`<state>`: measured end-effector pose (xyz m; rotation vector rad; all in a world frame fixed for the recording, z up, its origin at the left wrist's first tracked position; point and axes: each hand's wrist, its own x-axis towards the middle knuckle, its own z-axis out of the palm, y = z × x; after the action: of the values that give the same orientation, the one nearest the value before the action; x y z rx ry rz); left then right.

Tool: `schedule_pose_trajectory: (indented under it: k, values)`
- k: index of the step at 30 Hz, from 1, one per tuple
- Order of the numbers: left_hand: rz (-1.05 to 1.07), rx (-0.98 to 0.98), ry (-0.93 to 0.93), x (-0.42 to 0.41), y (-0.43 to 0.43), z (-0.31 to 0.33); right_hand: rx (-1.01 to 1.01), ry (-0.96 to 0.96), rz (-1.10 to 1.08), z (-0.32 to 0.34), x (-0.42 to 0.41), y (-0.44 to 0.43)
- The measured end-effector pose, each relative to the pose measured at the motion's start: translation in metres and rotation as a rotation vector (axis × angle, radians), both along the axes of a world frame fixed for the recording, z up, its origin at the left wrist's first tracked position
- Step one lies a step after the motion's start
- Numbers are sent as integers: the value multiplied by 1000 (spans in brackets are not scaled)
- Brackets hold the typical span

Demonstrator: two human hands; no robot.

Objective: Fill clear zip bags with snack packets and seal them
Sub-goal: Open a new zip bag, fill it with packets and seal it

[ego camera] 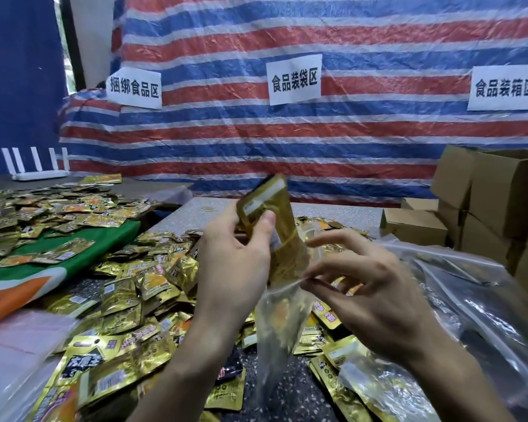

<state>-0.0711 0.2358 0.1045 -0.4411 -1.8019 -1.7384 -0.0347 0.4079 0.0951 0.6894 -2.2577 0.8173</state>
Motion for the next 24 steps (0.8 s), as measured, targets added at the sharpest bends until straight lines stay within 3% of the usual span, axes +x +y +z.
schedule_pose_trajectory:
  k: [3, 7, 14, 19, 22, 24]
  values:
    - [-137, -102, -170, -1, 7, -6, 0, 33, 18, -3, -3, -3]
    - [-220, -235, -232, -4, 3, -6, 23, 17, 48, -2, -3, -1]
    - [-354, -85, -332, -16, -22, 6, -21, -39, -6, 0, -5, 7]
    - [-243, -39, -299, -25, -45, 12, -43, -58, -32, 1, -5, 11]
    - [-233, -242, -357, -26, -53, 11, -43, -64, -49, 2, -4, 11]
    - [-394, -435, -411, -22, -54, 11, -30, -49, -95, 3, -2, 9]
